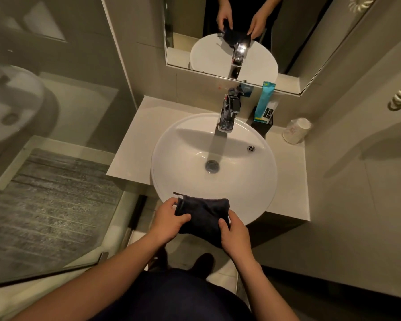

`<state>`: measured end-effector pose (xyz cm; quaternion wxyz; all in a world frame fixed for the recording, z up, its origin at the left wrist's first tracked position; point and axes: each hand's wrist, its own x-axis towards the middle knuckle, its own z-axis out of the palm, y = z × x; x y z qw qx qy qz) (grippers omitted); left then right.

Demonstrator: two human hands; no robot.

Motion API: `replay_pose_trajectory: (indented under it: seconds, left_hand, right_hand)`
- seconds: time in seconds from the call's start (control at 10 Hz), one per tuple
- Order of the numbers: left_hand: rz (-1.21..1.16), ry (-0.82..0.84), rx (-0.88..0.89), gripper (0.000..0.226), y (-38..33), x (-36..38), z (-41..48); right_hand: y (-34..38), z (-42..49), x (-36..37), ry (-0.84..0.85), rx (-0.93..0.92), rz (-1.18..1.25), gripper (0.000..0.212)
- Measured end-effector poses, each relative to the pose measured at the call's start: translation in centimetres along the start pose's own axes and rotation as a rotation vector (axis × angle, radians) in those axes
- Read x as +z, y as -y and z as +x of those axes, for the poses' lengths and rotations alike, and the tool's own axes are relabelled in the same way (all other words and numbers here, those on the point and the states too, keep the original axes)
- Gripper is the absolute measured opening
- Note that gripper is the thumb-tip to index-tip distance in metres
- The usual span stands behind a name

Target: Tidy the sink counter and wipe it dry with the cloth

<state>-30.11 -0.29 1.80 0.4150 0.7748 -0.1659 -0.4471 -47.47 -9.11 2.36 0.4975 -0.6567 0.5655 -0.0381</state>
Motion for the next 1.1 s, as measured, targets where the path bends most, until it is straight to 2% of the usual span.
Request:
replay_pose_trajectory:
  seconds: [0.2, 0.3, 0.4, 0.5, 0.6, 0.7, 0.9, 1.0, 1.1]
  left_hand:
    - [0.179, -0.064, 0.043, 0.033, 1.7, -0.5, -0.4]
    - [0.286, -0.142, 0.115, 0.048, 2.2, -1.0, -0.2]
    - [0.54, -0.199, 0.342, 0.06, 2.8, -1.3, 0.1]
    - [0.868, -0.044, 0.639, 0.064, 3.3, -1.1, 0.6]
    - [1.17, 0.178, 0.776, 0.075, 3.6, -0.3, 1.5]
    - [1.316, 0.296, 0.725, 0.071, 3.0, 0.1, 2.1]
    - [1.452, 0.396, 0.718, 0.069, 1.2, -0.3, 3.0]
    - [1.439, 0.418, 0.736, 0.076, 0.5, -0.8, 2.8]
    - [1.358, 0.362, 0.738, 0.086, -0.7, -1.6, 2.2]
  right_hand:
    - [-0.3, -0.5, 0.8, -0.062, 0.062, -0.33, 0.046]
    - [-0.4, -0.9, 0.5, -0.147, 0.026, -0.581, 0.055]
    - [-0.5, -1.1, 0.0, -0.232, -0.131, -0.721, 0.057]
    - [-1.2, -0.5, -0.1, -0.114, -0.398, -0.758, 0.068]
    - [-2.0, 0.7, 0.4, 0.091, -0.484, -0.857, 0.078]
    - [-3.0, 1.5, 1.0, 0.096, -0.462, -0.927, 0.069]
    - [-3.7, 1.5, 2.3, 0.023, -0.412, -0.945, 0.066]
    - [-2.7, 0.9, 1.8, 0.038, -0.406, -0.953, 0.071]
    - [-1.5, 0.0, 0.7, 0.09, -0.418, -0.93, 0.079]
